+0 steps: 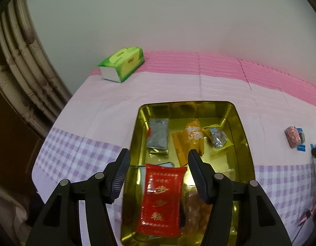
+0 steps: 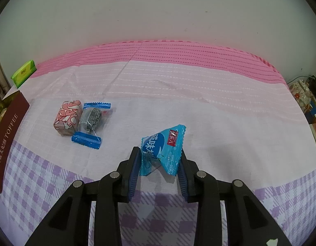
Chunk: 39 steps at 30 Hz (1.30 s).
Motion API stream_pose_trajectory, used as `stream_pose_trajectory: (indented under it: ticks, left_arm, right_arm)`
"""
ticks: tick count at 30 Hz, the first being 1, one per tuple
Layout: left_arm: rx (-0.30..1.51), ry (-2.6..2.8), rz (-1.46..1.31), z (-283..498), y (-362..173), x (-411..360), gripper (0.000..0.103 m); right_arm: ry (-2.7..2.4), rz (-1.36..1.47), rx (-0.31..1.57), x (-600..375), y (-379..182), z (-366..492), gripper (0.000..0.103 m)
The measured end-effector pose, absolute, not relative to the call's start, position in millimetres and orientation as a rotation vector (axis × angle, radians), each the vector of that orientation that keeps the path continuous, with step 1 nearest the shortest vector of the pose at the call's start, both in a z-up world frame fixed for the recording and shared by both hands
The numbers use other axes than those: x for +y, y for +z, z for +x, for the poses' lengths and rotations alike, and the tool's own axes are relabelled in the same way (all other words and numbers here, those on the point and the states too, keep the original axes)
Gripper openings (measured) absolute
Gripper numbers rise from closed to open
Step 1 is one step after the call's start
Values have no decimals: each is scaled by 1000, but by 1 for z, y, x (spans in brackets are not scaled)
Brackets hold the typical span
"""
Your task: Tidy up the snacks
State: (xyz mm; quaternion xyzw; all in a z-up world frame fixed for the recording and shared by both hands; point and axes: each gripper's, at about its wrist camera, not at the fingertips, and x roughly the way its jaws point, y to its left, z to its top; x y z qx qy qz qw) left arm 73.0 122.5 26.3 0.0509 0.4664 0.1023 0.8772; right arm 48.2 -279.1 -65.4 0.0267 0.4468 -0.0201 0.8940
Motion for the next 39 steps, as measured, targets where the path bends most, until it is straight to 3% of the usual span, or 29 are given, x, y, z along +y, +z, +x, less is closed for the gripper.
stream_pose_trajectory:
  ticks: [13,27,39]
  left_arm:
    - [938,243,101,52,31,142,72]
    - [933,290,34,50,34,167,73]
    - [957,335,-4,44,31,182,73]
  right_arm:
    - [-78,40,940,-277,-64,52,24]
    - [-31,18,880,-237,-25,50,23]
    - [235,-9,838,-134,14,53,23]
